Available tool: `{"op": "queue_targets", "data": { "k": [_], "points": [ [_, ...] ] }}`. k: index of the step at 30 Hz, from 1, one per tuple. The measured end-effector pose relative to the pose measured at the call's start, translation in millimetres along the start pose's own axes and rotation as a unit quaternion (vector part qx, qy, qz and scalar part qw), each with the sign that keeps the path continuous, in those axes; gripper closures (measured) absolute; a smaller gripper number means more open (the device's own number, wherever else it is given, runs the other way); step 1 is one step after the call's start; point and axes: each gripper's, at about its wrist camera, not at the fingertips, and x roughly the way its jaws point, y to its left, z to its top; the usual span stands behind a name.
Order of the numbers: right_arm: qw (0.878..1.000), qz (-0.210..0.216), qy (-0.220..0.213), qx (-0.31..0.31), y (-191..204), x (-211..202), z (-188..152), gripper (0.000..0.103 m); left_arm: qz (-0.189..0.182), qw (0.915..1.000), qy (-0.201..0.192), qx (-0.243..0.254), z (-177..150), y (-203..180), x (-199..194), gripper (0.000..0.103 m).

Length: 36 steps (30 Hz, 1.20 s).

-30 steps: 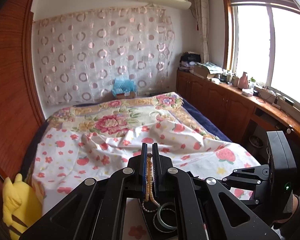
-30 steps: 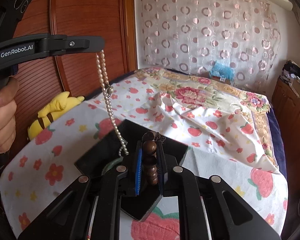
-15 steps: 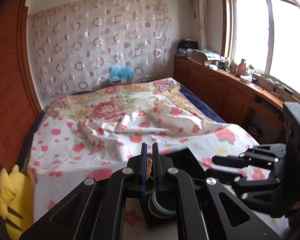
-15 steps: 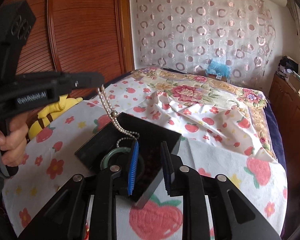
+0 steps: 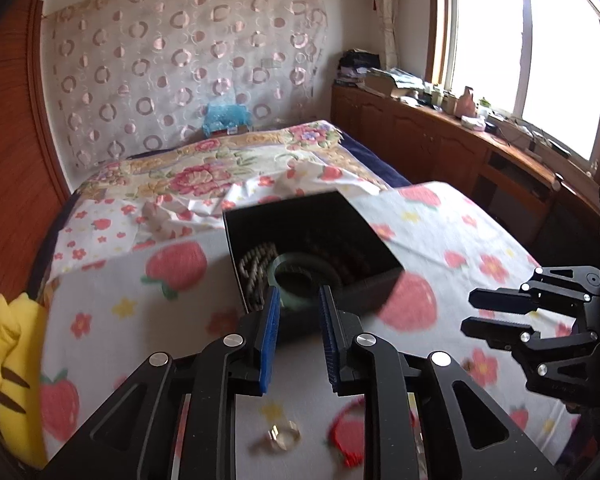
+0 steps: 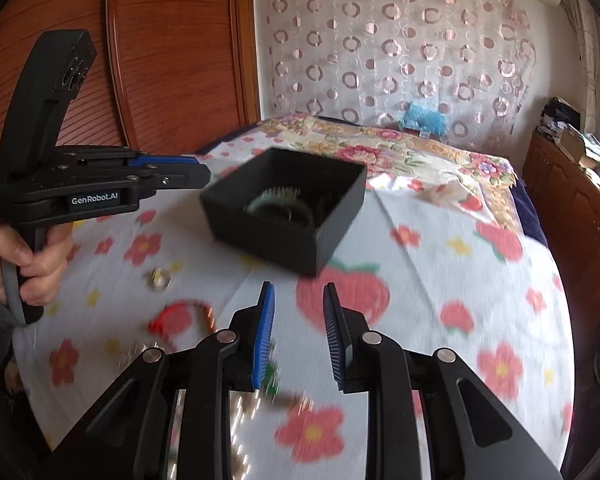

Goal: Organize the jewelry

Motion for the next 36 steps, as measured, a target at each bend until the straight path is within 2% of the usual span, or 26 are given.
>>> {"op": "queue_targets", "data": {
  "k": [3,8,9,10,12,21,29,36],
  "points": [
    [1.0,-0.001,0.007,0.005,4,-7,-14,0.076,-0.005,0.9999,0.009,-0.002,-17,-6,-6,0.078],
    [1.0,-0.001,0.014,0.01,12,-19,-36,0.076,-0.01,0.9997,0.024,-0.003,-44,-17,-16,0.078],
    [1.0,0.0,0.014,0.013,13,-21,-40,0.076,-0.011,0.9996,0.025,-0.005,-48,-18,-19,0.074],
    [1.0,0.001,0.015,0.015,12,-23,-43,0.076,-0.012,0.9996,0.025,-0.006,-51,-19,-20,0.066],
    [1.0,0.0,0.02,0.018,15,-24,-52,0.075,-0.015,0.9995,0.024,-0.011,-59,-22,-26,0.062],
    [0.999,-0.007,0.033,0.026,17,-23,-77,0.072,-0.032,0.9974,0.064,-0.006,-84,-34,-21,0.057],
    [0.999,-0.003,0.028,0.023,21,-27,-81,0.072,-0.042,0.9944,0.096,-0.011,-94,-42,-9,0.057],
    [0.999,0.002,0.035,0.026,20,-22,-79,0.072,-0.042,0.9944,0.096,-0.012,-94,-45,-6,0.056]
  ]
}}
